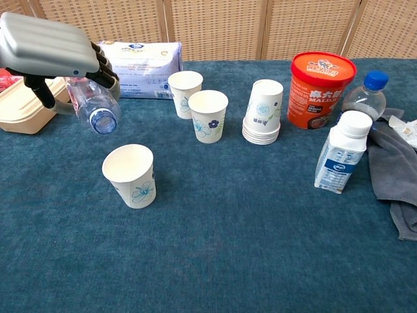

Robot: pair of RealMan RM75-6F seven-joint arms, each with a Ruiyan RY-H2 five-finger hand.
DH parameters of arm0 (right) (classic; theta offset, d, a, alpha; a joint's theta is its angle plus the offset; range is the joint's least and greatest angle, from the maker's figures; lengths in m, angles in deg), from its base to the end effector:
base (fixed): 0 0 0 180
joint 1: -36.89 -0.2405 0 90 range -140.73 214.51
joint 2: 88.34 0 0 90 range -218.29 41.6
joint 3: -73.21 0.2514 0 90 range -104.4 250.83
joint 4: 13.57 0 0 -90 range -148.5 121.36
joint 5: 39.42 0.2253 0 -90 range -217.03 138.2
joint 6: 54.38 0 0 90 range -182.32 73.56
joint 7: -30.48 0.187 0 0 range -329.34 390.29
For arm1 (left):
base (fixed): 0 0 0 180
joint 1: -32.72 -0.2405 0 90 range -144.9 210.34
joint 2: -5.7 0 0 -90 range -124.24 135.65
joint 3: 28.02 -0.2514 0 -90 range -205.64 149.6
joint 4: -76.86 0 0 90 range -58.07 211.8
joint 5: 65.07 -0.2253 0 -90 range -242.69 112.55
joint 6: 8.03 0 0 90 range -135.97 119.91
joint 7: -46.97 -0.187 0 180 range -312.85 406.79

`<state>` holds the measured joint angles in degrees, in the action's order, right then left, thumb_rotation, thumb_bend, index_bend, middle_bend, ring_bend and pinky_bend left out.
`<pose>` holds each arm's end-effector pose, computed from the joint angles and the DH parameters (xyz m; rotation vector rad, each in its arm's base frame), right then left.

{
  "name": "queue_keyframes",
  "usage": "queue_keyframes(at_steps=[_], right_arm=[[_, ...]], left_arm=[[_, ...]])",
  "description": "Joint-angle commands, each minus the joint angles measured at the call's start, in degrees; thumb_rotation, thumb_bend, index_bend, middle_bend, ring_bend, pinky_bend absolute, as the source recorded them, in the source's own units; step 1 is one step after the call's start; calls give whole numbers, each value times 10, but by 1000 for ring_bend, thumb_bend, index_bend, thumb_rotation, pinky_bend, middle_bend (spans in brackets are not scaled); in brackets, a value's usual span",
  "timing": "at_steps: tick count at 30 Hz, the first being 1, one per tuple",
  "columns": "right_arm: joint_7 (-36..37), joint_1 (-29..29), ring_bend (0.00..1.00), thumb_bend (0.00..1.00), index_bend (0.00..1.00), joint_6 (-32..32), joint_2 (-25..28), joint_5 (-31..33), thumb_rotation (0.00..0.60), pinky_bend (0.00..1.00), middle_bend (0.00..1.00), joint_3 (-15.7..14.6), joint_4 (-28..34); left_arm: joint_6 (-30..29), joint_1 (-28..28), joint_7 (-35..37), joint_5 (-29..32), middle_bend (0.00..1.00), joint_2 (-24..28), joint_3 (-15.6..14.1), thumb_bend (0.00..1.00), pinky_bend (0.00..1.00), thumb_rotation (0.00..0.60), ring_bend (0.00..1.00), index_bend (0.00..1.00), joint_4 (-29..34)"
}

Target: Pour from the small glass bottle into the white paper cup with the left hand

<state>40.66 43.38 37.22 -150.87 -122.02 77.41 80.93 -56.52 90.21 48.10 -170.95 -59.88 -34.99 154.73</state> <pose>-0.3452 -0.1631 0.1758 1.0757 -1.0474 0.9531 -0.1443 0.3963 0.0285 -2.4736 -0.0877 -0.5867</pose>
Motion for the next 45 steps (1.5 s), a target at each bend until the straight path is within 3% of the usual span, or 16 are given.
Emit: queue_keyframes(at_steps=[1, 45], right_arm=[[2, 0, 0, 143, 0, 0, -1, 0, 600, 0, 51, 0, -2], [41, 5, 0, 142, 0, -3, -14, 4, 600, 0, 51, 2, -36]], left_arm=[[5, 3, -5, 0, 383, 1, -1, 513, 317, 600, 367, 420, 3], [57, 42, -110, -8, 389, 20, 6, 514, 308, 600, 366, 425, 32]])
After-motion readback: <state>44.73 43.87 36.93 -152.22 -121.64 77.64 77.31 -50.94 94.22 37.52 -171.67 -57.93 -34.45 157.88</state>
